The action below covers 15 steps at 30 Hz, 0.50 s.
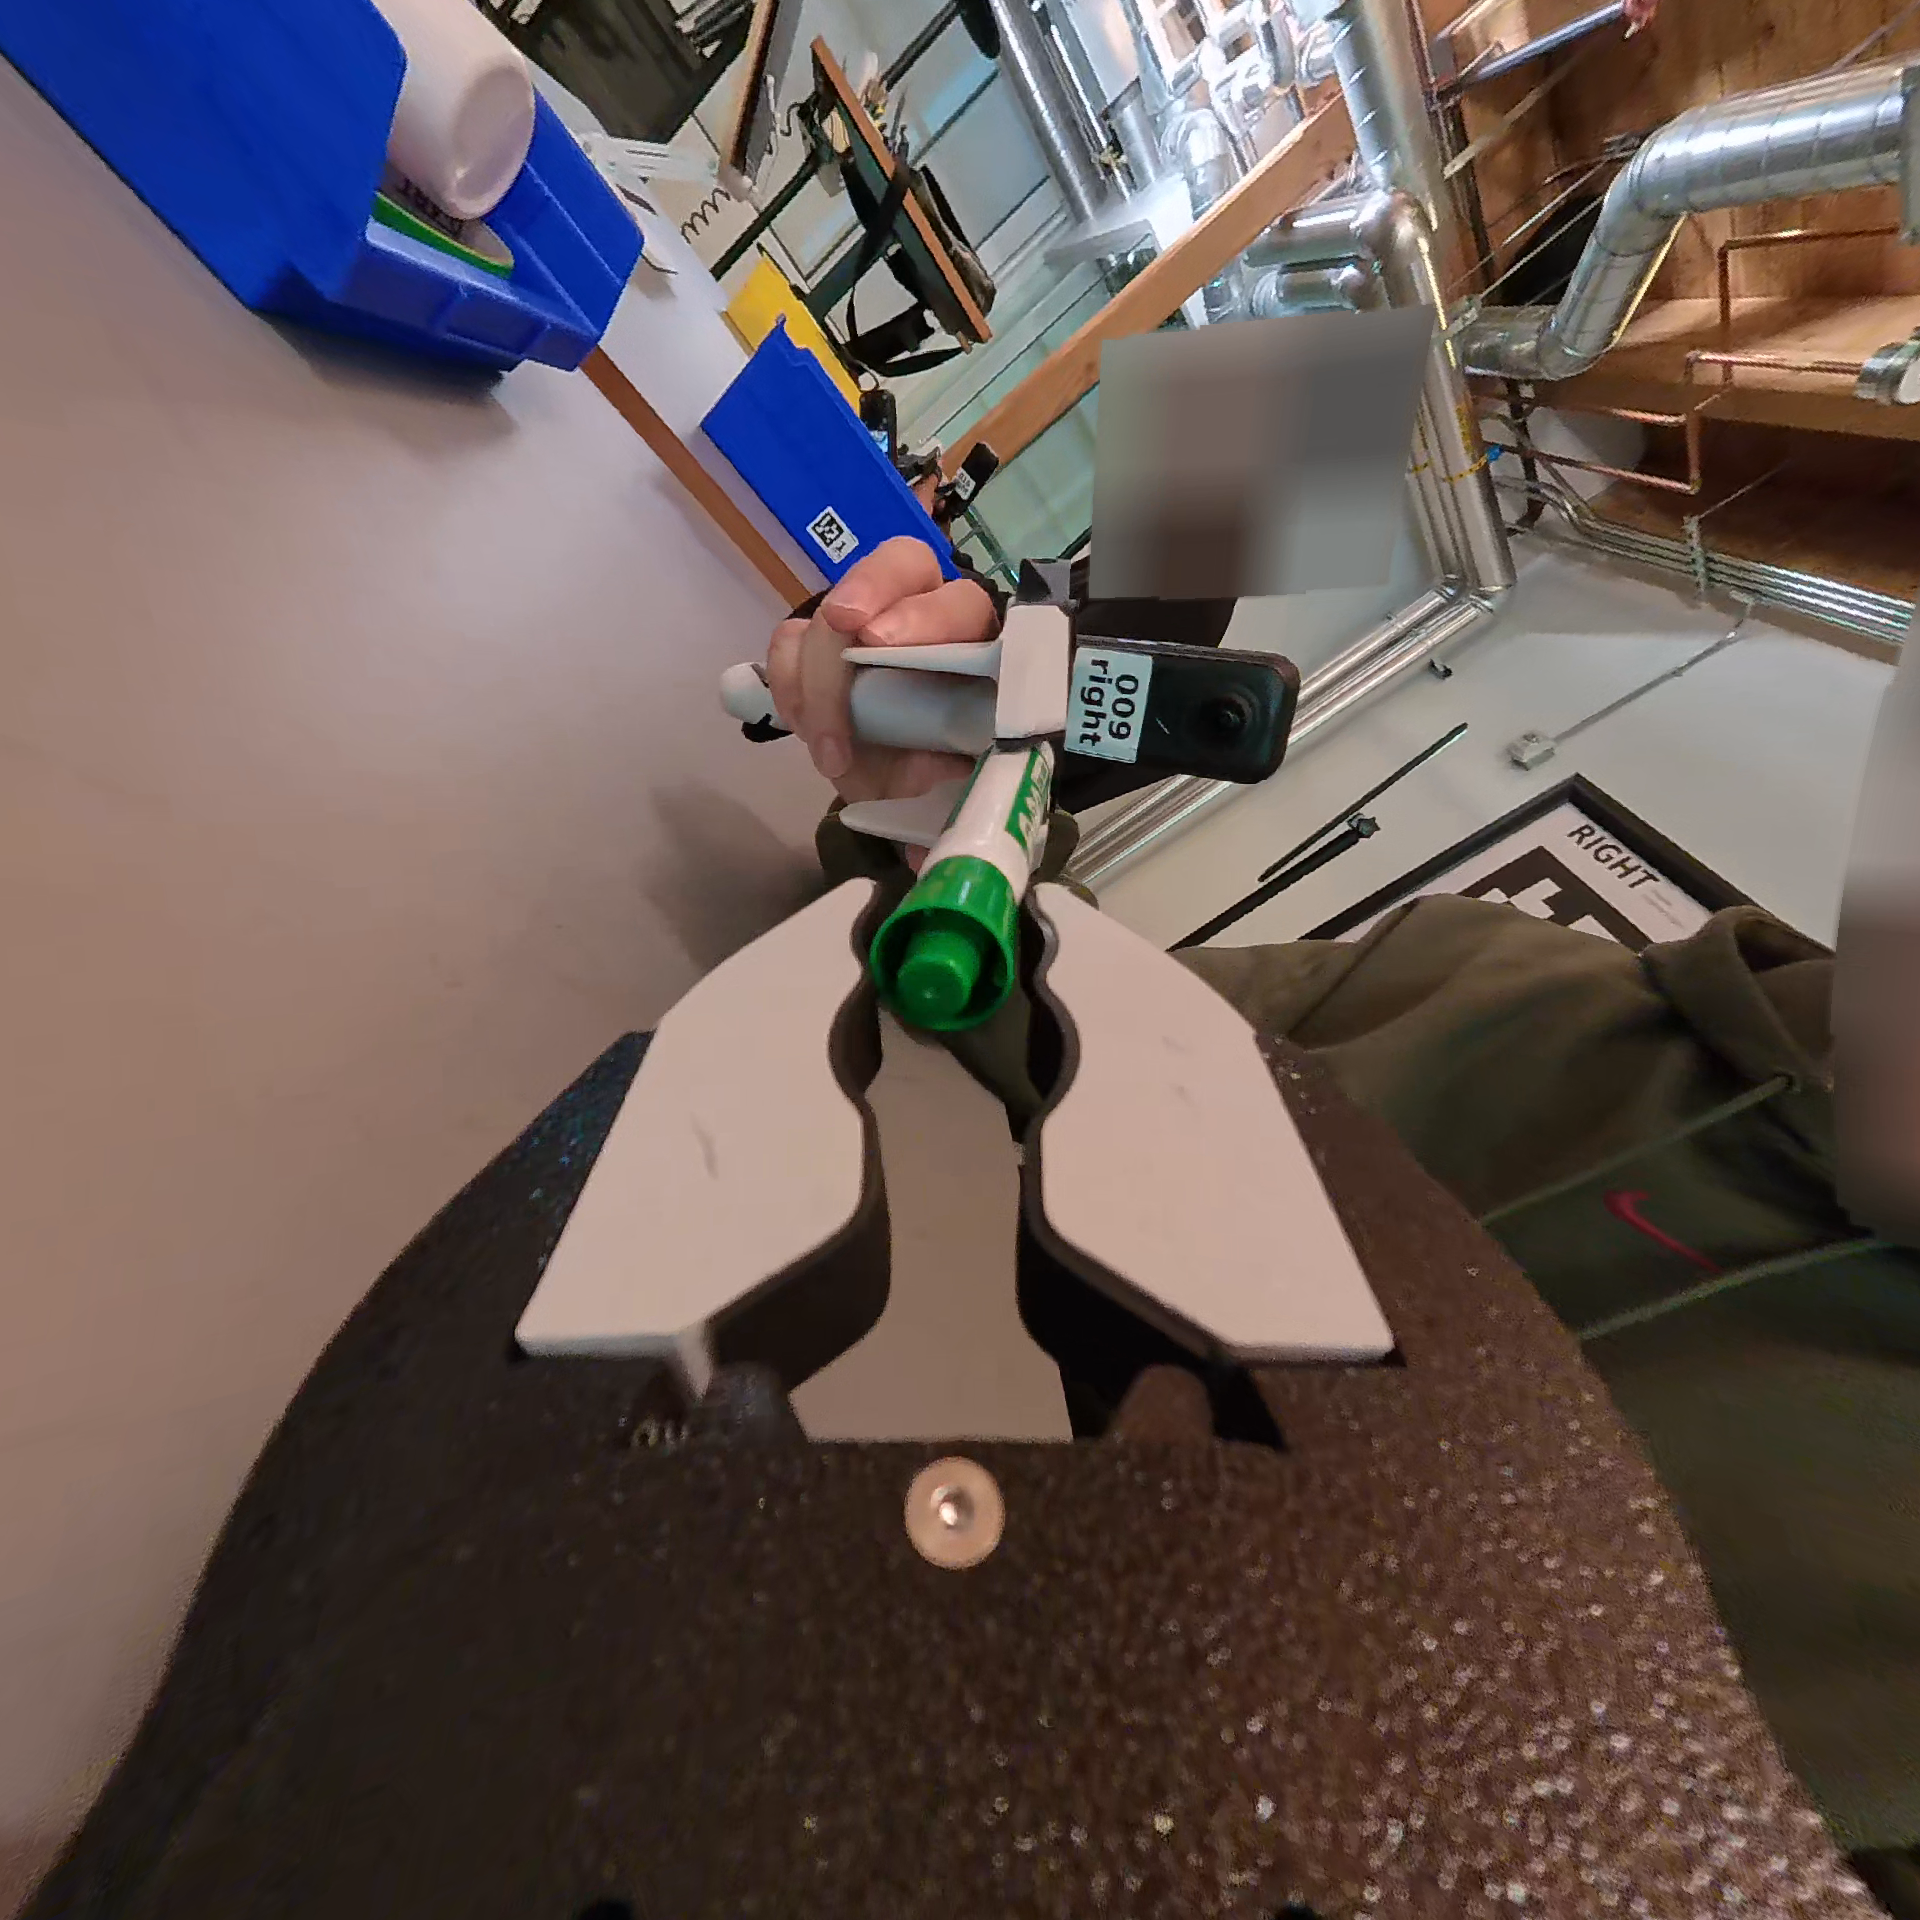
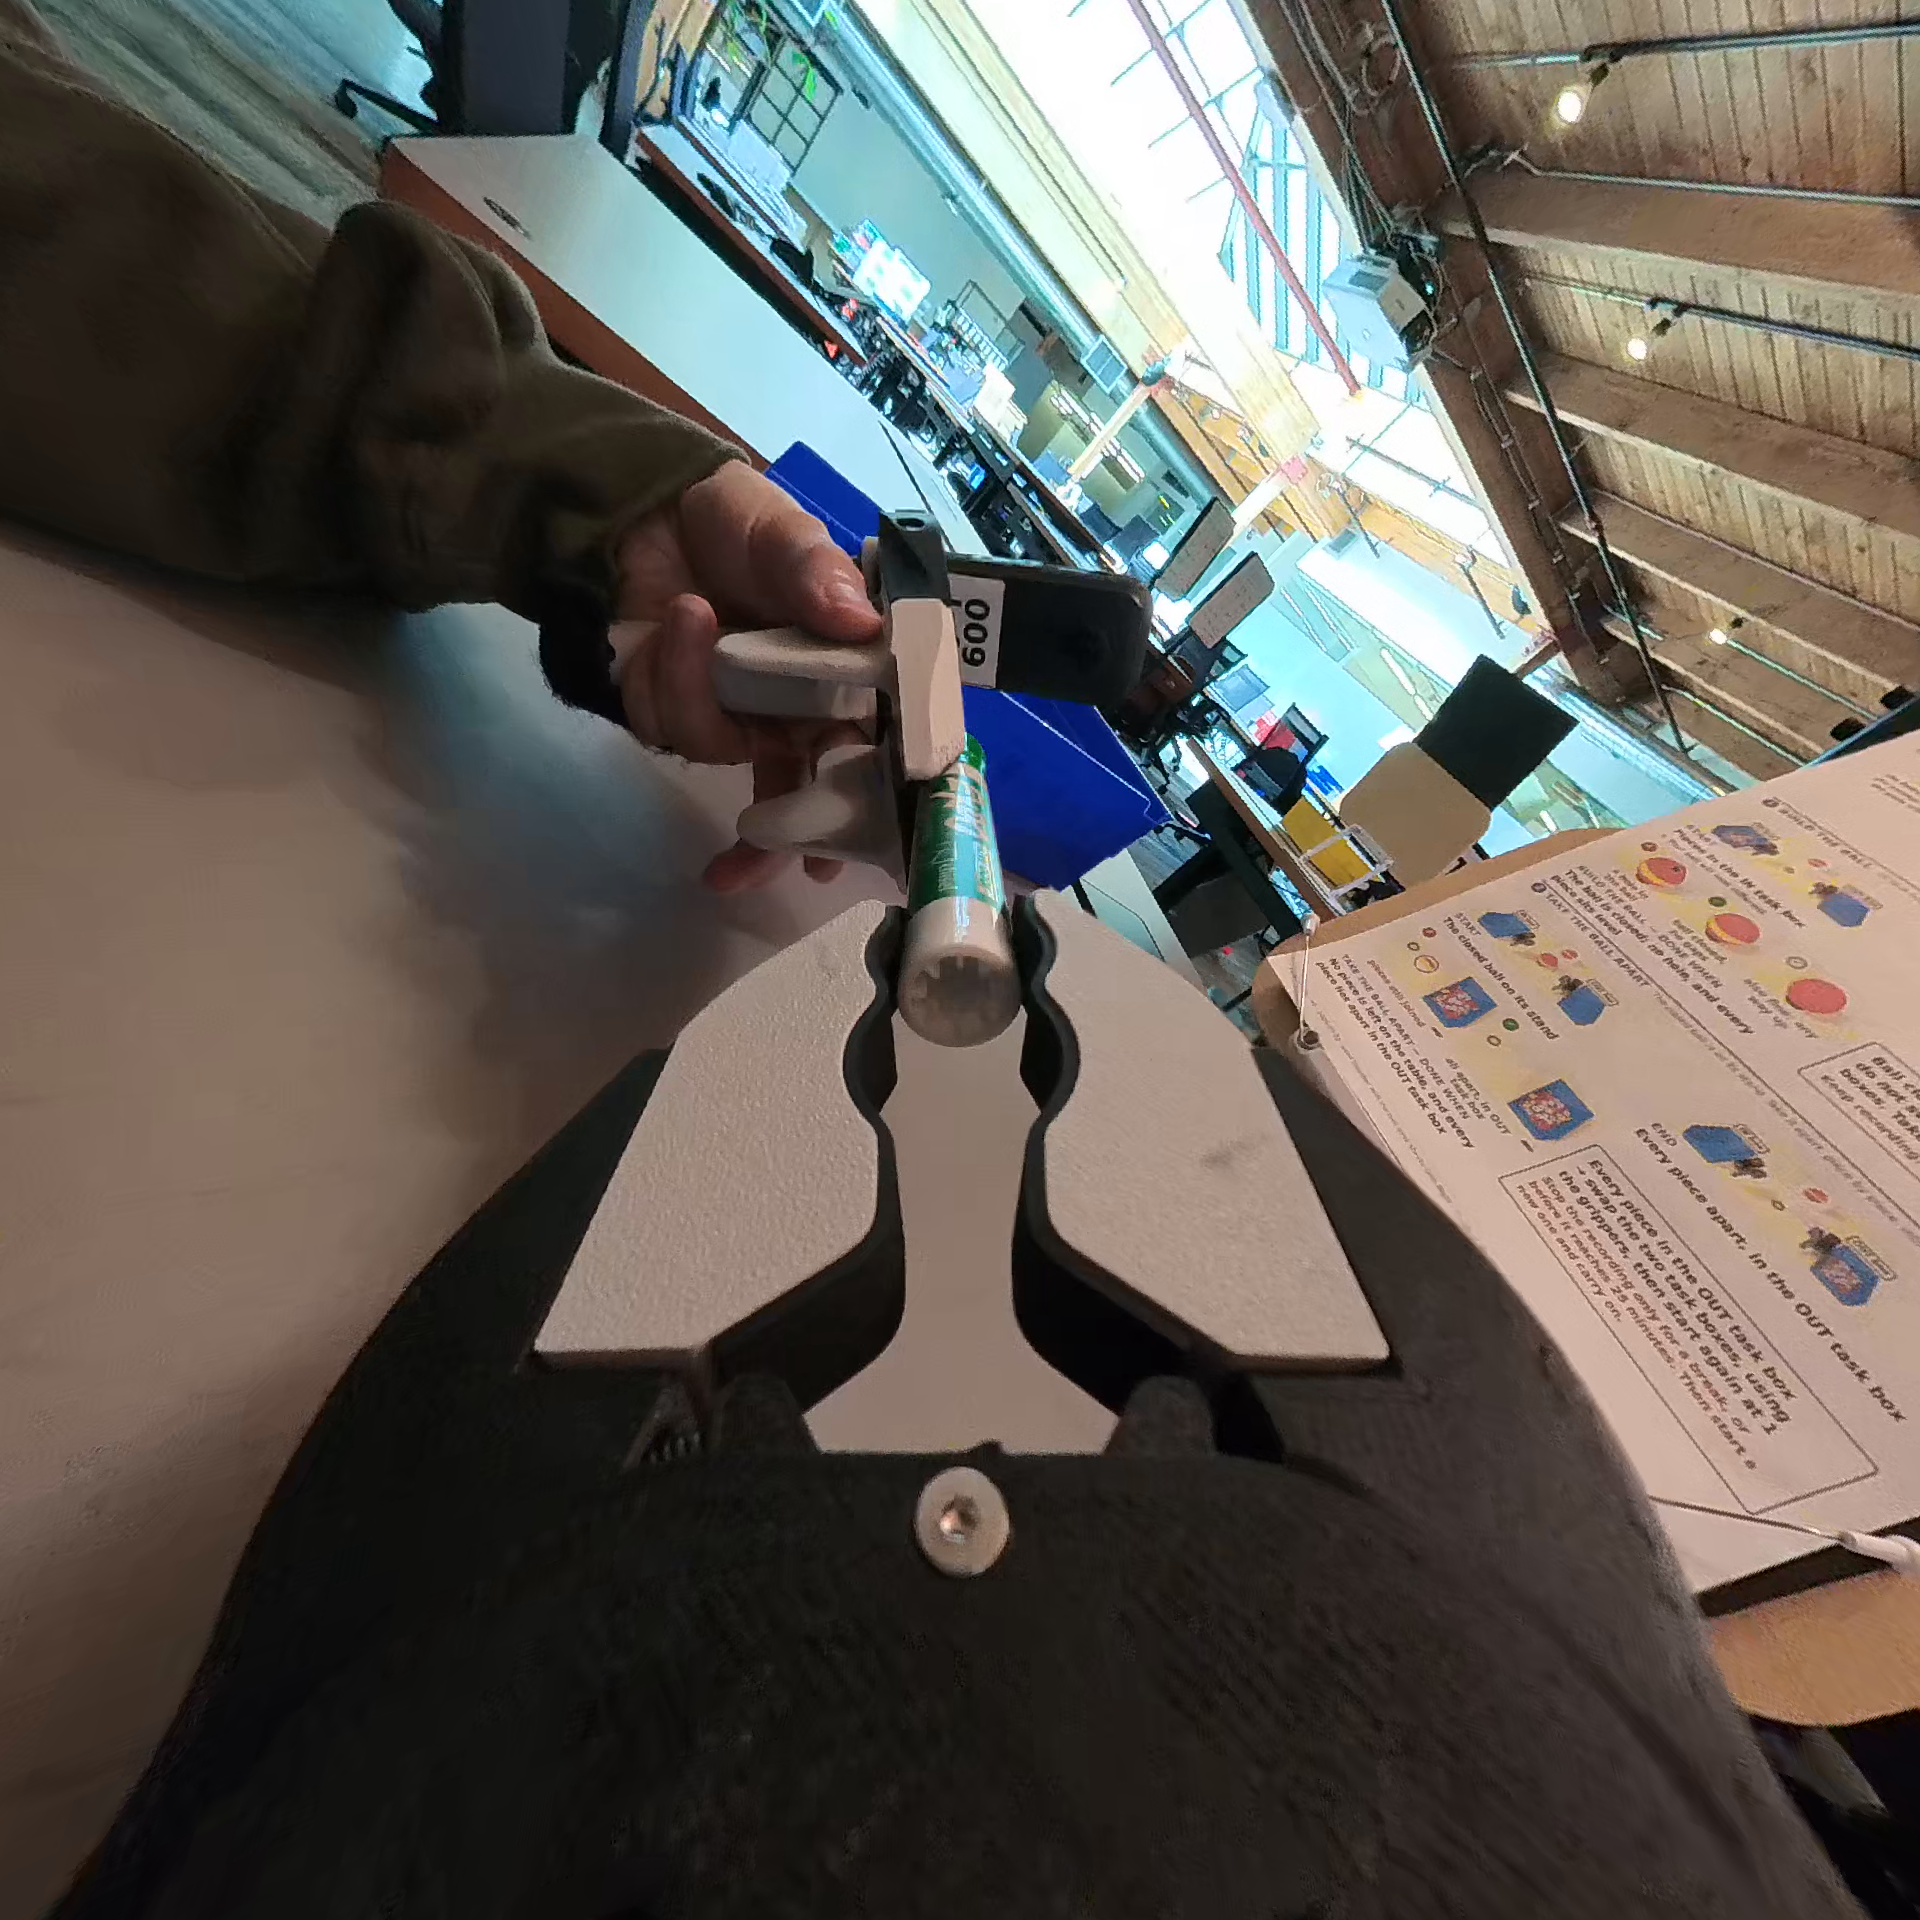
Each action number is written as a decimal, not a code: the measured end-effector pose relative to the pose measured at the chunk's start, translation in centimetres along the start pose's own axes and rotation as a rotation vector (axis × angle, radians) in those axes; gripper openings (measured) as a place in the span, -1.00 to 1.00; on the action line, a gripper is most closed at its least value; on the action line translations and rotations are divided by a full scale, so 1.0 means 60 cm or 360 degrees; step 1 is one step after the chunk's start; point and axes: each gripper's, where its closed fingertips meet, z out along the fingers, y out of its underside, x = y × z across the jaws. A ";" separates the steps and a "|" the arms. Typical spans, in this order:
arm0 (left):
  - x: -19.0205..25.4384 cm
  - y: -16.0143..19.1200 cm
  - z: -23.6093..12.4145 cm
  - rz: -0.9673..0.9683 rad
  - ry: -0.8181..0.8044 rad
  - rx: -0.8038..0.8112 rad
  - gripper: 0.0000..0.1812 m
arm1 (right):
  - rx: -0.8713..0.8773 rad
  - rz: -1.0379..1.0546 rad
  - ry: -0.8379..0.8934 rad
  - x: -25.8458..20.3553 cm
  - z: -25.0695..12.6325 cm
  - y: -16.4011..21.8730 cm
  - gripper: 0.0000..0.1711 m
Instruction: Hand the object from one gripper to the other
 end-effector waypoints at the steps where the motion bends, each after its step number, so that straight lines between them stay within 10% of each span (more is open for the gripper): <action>1: 0.000 0.000 0.000 0.0018 -0.0009 -0.0003 -0.75 | -0.0015 -0.0011 -0.0005 -0.001 0.000 0.001 -0.76; 9: -0.026 -0.012 -0.013 0.0320 -0.0249 0.0040 -0.82 | -0.0069 0.0548 0.0008 0.011 0.004 0.030 -0.49; 15: 0.019 -0.052 -0.033 0.1147 -0.0338 0.0267 -0.82 | 0.0452 0.2259 -0.0275 0.048 0.000 0.013 -0.07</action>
